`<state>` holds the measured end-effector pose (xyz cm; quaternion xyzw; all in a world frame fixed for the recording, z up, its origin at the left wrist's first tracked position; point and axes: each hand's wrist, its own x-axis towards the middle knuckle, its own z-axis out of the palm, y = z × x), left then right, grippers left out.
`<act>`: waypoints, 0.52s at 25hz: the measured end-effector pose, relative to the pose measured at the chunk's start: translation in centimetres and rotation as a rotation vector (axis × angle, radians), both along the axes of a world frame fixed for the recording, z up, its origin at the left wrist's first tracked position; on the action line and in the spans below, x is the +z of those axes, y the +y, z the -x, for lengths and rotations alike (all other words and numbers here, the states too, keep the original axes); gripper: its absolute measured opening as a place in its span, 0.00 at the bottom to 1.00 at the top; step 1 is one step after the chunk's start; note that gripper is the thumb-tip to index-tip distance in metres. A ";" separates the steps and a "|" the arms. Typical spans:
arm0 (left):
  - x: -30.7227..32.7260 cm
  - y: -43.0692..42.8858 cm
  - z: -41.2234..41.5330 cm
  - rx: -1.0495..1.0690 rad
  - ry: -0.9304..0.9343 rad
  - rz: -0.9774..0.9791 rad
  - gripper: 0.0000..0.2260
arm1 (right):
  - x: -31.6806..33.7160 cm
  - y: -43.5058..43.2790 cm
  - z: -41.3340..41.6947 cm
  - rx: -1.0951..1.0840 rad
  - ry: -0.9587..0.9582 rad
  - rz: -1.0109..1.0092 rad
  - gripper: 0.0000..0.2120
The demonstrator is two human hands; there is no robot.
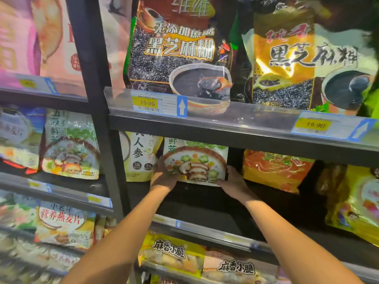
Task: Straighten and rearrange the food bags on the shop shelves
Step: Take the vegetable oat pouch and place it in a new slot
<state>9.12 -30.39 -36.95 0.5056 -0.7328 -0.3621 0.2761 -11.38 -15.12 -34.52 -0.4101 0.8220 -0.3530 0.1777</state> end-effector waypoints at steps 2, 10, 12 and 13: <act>0.2 0.1 0.4 0.006 0.028 -0.007 0.38 | -0.4 -0.2 0.6 0.013 -0.024 0.014 0.31; 0.5 -0.2 1.0 0.033 0.224 -0.198 0.22 | -2.0 -0.1 2.2 0.082 -0.108 0.041 0.33; 1.1 0.3 1.0 0.046 0.204 -0.215 0.20 | -2.0 0.2 2.7 0.094 -0.128 0.049 0.34; 1.2 0.4 1.0 0.048 0.187 -0.213 0.21 | -2.1 0.4 3.1 0.096 -0.127 0.049 0.34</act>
